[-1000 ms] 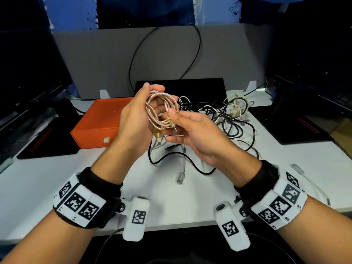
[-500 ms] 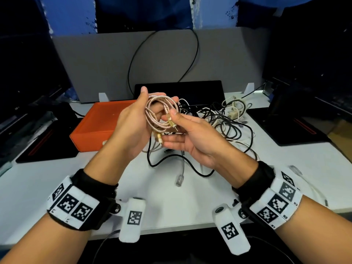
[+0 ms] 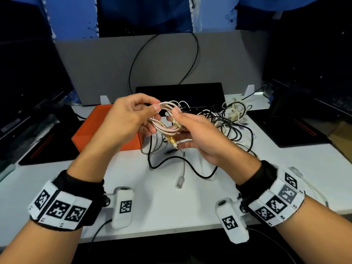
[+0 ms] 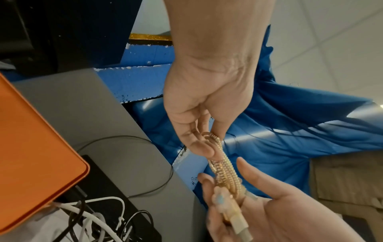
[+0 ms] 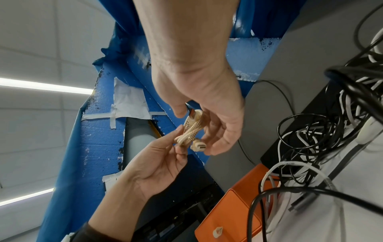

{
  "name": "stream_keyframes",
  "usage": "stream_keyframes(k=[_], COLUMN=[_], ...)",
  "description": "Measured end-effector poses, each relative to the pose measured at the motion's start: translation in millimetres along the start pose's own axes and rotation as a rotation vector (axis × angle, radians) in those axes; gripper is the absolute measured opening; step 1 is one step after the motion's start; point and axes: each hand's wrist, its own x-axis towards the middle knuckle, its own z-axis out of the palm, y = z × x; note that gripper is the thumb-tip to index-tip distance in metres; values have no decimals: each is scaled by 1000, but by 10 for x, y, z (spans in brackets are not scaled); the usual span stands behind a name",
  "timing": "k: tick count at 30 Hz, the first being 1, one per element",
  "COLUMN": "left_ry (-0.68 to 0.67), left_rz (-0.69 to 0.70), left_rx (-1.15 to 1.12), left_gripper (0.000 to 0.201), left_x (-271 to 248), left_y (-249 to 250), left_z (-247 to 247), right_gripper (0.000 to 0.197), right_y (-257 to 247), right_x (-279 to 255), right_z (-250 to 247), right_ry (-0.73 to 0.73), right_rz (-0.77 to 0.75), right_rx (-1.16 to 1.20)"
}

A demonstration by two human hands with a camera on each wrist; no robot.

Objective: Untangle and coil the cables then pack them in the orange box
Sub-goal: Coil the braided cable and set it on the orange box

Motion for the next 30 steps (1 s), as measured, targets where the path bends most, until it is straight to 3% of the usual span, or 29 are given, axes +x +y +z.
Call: stream_keyframes(k=[3,6,8,13,18,23,27,30], left_ry=[11,18,-52,-193,-188,-319,-259,-188], left_rz=[25,-47,-104,-43,-7,-46,-67,-56], left_rx=[-21,-126,-176,98,179,303,327,386], left_gripper=[20,29,28,16,10,8,39,47], left_x=[-18,-57,-64,-106,-124,-144,-142,-118], left_y=[25,58,53,-29,-12,-16,-9,-29], left_z=[71,107,130,324,354,297,299,266], right_gripper=[31,34,29,29,30,28,35,35], right_y=[3,6,8,50,78,121,172,172], right_x=[-7,31,58,74,104,143,161,163], right_z=[-12,-21,-42,-33,-50,-77,-67,-70], right_ry=[-10,64,126,174,229,307,288,274], right_rz=[1,-8,-29,-67,-69,-35,-14,9], right_rx=[35,133,205,278,242,207,121,59])
